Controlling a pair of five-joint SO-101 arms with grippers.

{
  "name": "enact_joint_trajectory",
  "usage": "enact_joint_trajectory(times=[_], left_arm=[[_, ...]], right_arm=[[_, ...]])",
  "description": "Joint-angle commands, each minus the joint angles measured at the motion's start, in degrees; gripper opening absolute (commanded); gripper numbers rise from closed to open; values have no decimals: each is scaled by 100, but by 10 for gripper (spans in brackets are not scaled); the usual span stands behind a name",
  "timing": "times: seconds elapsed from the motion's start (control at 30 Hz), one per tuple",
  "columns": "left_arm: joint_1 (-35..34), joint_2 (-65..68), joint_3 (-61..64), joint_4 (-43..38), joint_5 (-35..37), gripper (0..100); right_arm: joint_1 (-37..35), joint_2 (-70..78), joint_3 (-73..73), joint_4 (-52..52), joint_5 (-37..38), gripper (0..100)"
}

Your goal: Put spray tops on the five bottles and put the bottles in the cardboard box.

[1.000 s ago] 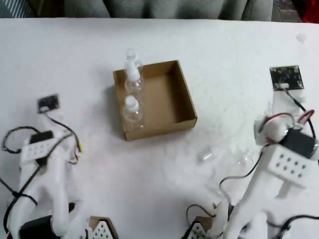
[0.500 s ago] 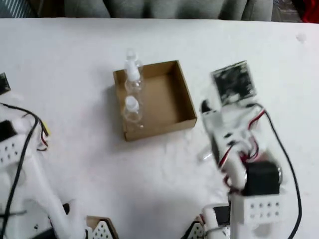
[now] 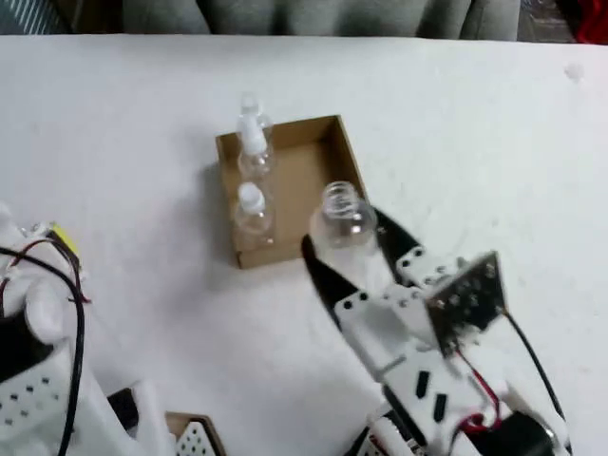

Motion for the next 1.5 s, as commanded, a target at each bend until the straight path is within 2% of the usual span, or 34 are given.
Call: enact_joint_trajectory(times=[0.0,0.23,0.47,0.67,0.87,0.93,1.03,1.17,1.33,1.47], left_arm=[[-48,-242,-809,70,457,20],[-48,-251,-1952,79,932,20],[13,-215,-2866,308,2057,20],[1121,-207,-3200,273,2576,20],[1921,-198,-3710,255,2576,20],[1991,-198,-3763,149,2453,20],[2018,-189,-3763,35,1899,20],[2018,-207,-3754,88,1468,20],[2062,-251,-3411,167,1433,20],[2457,-418,-3007,255,1442,20]], right_arm=[[-356,-171,527,-479,-308,17],[-1279,-936,1776,-989,-308,17],[-2167,-1508,2875,-1279,141,17],[-2220,-1684,3886,-2053,185,17],[-2360,-1859,4255,-2079,185,17],[-2571,-1947,4343,-2053,185,17],[-2888,-2079,4475,-2044,185,17],[-2958,-2264,4554,-2044,185,17],[-2976,-2290,4563,-2044,176,17],[-2985,-2290,4765,-2202,167,17]])
